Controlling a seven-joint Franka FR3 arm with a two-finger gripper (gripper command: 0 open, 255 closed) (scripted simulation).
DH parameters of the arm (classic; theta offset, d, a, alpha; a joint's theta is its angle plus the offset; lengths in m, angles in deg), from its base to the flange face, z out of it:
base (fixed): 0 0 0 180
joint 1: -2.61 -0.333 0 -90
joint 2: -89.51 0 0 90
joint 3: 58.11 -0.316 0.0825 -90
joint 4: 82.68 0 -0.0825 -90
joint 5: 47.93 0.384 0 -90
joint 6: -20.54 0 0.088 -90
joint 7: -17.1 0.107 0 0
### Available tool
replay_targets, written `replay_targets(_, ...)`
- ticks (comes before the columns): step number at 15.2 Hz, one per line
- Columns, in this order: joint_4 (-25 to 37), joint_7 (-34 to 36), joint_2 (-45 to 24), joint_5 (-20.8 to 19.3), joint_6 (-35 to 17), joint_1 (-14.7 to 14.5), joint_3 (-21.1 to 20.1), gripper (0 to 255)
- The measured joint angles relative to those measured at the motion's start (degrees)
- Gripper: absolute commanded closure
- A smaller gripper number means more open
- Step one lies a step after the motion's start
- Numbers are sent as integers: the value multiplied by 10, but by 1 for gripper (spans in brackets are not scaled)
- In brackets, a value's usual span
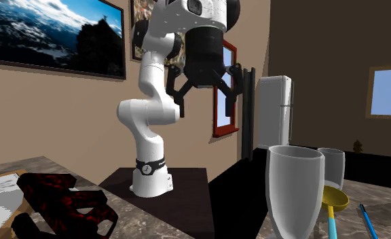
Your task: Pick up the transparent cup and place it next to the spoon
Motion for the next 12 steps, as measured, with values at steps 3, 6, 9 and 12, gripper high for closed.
replay_targets(3, 32, 57, -55, -1, -18, -2, -41, 0)
replay_targets(6, 56, 106, -109, -11, -42, -2, -73, 0)
replay_targets(9, 101, 167, -178, -35, -56, -3, -107, 0)
replay_targets(12, 117, 196, -215, -52, -70, -5, -120, 0)
